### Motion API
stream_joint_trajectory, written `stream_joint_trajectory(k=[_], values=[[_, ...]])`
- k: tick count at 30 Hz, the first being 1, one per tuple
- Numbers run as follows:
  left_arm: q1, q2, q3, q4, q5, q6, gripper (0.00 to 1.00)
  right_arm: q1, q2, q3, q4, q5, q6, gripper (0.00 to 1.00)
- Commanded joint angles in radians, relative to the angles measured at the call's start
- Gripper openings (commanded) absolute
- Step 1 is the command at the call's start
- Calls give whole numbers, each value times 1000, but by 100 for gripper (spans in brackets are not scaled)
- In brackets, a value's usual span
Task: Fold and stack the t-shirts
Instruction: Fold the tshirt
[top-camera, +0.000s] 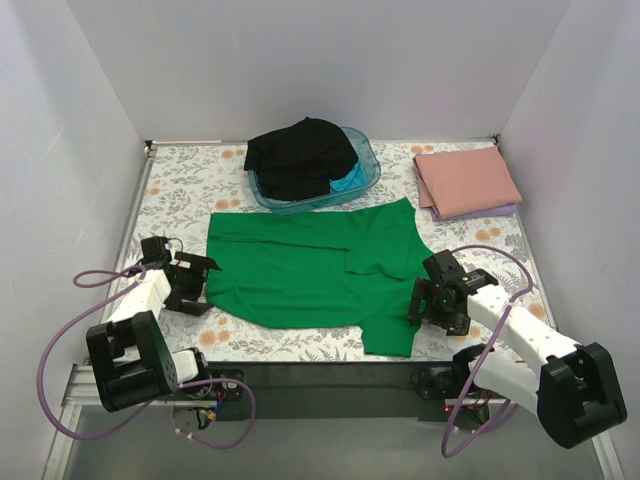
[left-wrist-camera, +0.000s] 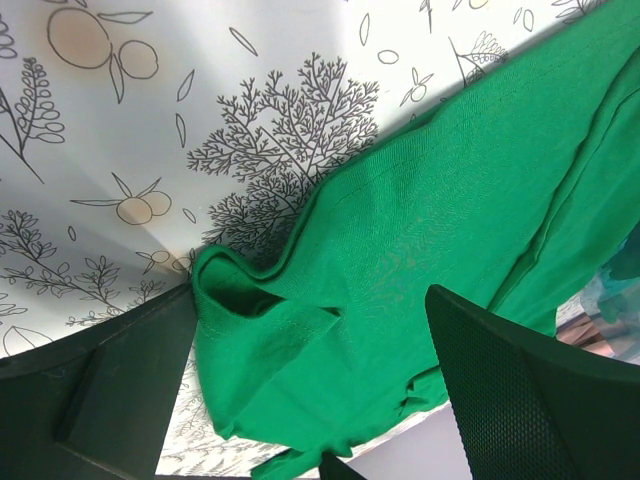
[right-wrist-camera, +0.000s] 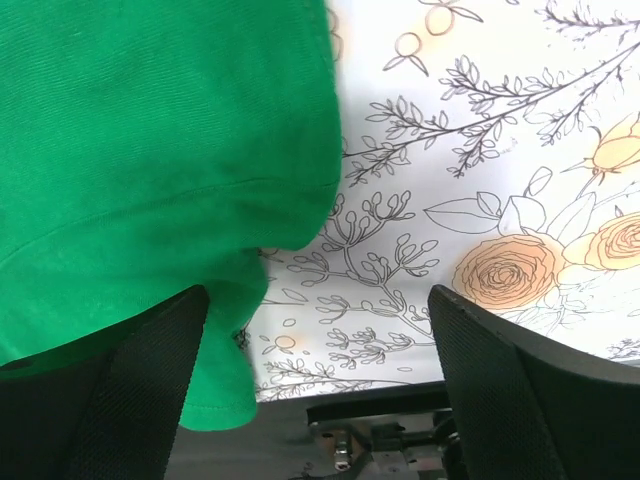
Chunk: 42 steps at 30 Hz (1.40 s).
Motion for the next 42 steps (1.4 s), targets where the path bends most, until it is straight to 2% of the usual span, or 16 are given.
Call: stream_joint_trajectory(k=[1,5,8,12,14,22,25,28,29,31,33,35,36,39,40,42], values=[[2,49,-25,9,-129,34,97,-4,-8,69,-31,-6,-53,96],[4,23,2,-38,-127,28,97,-4,-62,100,1,-114,-108,94],[3,-47,23,-96,-156,6,97,-4,-105,147,9,-180,-139,98],[2,-147,32,-171,-185,-15,97,6,-109,169,26,-270,-157,98],[4,-190,31,-210,-193,-15,97,25,-113,161,30,-263,-159,98],[-20,-249,49,-213,-100,9,97,317,-10,206,110,-121,-94,99],[-92,-246,86,-204,-108,-26,97,339,44,201,147,-108,-91,98],[-253,-194,138,-189,-167,-107,98,339,59,172,173,-99,-85,98],[-346,-172,152,-189,-197,-130,98,339,61,155,174,-88,-75,98],[-428,-89,184,-224,-260,-149,97,338,46,137,176,-59,-62,98],[-450,-22,190,-254,-296,-179,97,338,29,112,176,-33,-55,98],[-462,10,181,-248,-296,-181,93,336,21,97,180,-19,-50,98],[-470,23,180,-245,-299,-190,81,335,22,83,182,-17,-50,98],[-490,54,189,-251,-323,-204,68,335,26,63,190,-17,-51,98],[-493,57,192,-256,-331,-212,60,335,27,57,194,-17,-53,98],[-504,61,195,-273,-354,-221,52,330,30,46,202,-16,-56,98]])
